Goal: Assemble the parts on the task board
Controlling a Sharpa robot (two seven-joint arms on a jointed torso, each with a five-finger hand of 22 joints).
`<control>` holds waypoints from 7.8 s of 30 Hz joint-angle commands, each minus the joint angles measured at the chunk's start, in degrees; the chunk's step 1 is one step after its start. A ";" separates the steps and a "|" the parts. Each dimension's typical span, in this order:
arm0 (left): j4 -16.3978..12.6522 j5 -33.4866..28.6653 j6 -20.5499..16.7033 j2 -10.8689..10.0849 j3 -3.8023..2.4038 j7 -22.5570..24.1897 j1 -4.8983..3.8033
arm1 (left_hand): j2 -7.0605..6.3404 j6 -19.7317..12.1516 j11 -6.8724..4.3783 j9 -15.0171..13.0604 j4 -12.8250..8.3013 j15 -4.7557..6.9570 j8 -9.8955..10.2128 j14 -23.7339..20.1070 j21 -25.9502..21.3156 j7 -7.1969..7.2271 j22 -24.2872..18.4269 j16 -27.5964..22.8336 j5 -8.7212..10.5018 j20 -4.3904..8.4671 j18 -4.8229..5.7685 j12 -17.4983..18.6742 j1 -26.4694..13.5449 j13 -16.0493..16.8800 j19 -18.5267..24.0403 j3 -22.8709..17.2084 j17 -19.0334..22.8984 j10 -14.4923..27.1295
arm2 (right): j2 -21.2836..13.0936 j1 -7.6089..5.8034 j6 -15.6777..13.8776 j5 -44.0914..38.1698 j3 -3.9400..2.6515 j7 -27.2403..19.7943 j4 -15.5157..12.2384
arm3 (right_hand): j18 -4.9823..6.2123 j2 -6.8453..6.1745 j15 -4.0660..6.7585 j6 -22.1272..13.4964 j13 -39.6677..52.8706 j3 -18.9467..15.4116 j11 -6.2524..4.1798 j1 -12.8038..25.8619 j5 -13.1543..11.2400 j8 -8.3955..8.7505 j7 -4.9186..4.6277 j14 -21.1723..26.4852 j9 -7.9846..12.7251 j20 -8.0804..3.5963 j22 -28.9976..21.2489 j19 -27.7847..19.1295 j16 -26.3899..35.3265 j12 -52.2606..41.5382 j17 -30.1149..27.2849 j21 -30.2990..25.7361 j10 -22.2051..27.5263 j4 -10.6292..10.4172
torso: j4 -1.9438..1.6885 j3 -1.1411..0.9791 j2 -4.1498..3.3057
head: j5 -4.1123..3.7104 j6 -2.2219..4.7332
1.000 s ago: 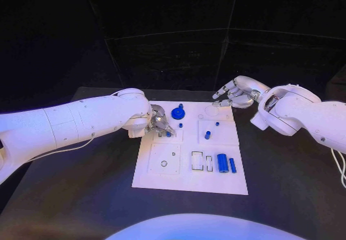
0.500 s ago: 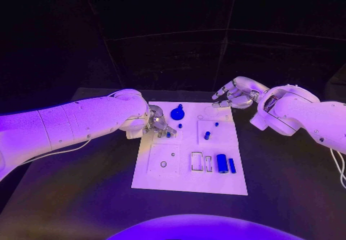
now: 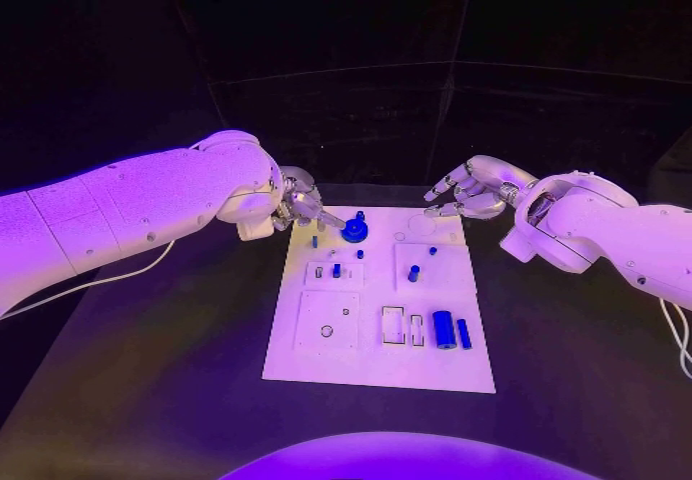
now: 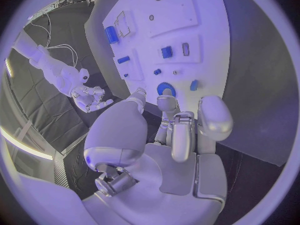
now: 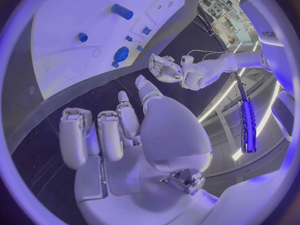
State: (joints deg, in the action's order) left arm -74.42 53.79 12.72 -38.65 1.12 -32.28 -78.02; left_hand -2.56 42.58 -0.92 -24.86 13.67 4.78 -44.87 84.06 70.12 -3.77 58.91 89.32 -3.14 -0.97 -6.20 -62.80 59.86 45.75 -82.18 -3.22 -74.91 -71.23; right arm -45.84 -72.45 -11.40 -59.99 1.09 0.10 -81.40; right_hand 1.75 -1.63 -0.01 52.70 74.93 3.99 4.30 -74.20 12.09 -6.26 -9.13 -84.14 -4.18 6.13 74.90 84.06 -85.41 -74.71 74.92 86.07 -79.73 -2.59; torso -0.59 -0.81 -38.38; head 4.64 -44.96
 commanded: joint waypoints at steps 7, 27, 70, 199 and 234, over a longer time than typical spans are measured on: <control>10.72 2.03 8.85 5.23 -0.03 1.69 -1.15 | 1.31 0.12 0.63 1.33 0.16 -0.55 0.87 5.55 -0.24 -0.39 -0.05 -0.09 0.12 -0.71 0.34 -0.67 1.90 0.08 0.06 1.28 -13.35 0.14 | 0.50 -0.10 0.40 -0.15 -0.05 -0.36 0.31 | 0.42 0.20 0.19 0.29 0.73 -0.34 -0.13 -0.50 -0.25 -0.17 -0.10 -3.66 0.02 -0.09 5.42 0.46 0.26 0.27 5.40 -0.38 0.26 0.07 | 0.16 0.11 -0.22 | 0.35 0.17; 23.57 4.35 14.05 11.62 2.16 3.34 0.28 | 2.22 1.06 0.59 1.87 0.36 -0.57 0.80 5.60 -0.20 -0.31 0.07 0.02 0.14 -0.81 0.31 -1.07 2.65 0.33 0.05 2.17 -13.58 0.06 | 0.82 -0.08 0.54 -0.37 -0.05 -0.64 0.57 | 0.43 0.49 0.20 0.27 0.69 -0.40 -0.13 -0.52 0.08 -0.20 -0.10 -3.66 0.03 -0.10 5.33 0.42 0.30 0.30 5.36 -0.43 0.26 -0.03 | 0.14 0.02 -0.14 | 0.80 -0.01; 25.09 4.83 15.49 13.65 2.80 2.72 1.75 | 5.77 2.50 0.50 3.41 -1.82 -0.53 1.05 5.60 0.22 -0.23 0.80 0.03 0.09 -0.85 0.39 -1.47 7.27 0.15 -0.02 3.00 -13.59 -0.01 | 1.22 -0.07 -0.18 -1.28 -0.05 -0.50 0.70 | 0.47 0.72 0.21 0.26 0.61 -0.53 -0.14 -0.58 0.64 -0.26 -0.10 -3.64 0.04 -0.12 5.15 0.33 0.39 0.37 5.22 -0.52 0.30 -0.10 | 0.16 -0.01 -0.10 | 0.90 -0.40; -4.50 6.53 0.43 -3.43 2.99 3.46 6.85 | 2.15 2.10 -0.25 2.34 -14.12 -0.07 -4.03 5.58 -0.52 0.65 0.68 -0.01 0.14 -0.48 0.30 -1.55 3.16 -1.04 -0.10 -33.55 -13.44 -0.76 | 0.69 -0.05 0.28 -1.36 -0.03 -0.05 1.03 | 0.52 0.94 0.23 0.28 0.47 -0.81 -0.16 -0.54 1.21 -0.37 -0.09 -3.60 0.05 -0.15 4.90 0.22 0.54 0.49 5.00 -0.66 0.37 -0.28 | -0.07 -0.07 -0.03 | 1.84 -1.41; -3.42 6.53 -1.03 -2.89 2.97 2.47 6.85 | -1.93 5.57 -1.04 2.63 -7.77 0.72 -5.04 5.75 0.58 1.68 2.58 0.32 0.28 0.22 0.65 -2.33 -4.85 -0.62 -0.74 -21.91 -14.23 -1.80 | 0.60 -0.06 -0.10 -1.37 -0.03 -0.15 1.08 | 0.68 2.47 0.22 -0.21 0.21 -8.52 -0.10 4.18 -1.44 -0.95 -0.03 -3.59 0.08 -0.17 4.12 -0.04 0.99 0.47 4.60 -1.22 0.41 -7.59 | -0.08 -0.04 -0.02 | 1.76 -1.46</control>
State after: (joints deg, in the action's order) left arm -77.86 60.05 12.30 -41.51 4.10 -29.34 -71.14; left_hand -4.34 47.78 -1.84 -22.30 5.64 5.12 -49.56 84.16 70.36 -2.19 61.44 89.36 -2.91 -1.03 -6.20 -64.79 55.47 45.07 -82.64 -25.61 -74.91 -72.60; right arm -45.22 -72.41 -11.20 -61.22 1.11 0.21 -80.27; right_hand 1.75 0.54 -0.01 52.70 74.93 -4.35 4.30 -70.19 10.98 -7.04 -9.13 -84.14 -4.17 6.13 74.90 84.06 -84.65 -74.43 74.92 85.15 -79.73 -10.13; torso -0.72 -0.85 -38.39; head 6.39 -46.42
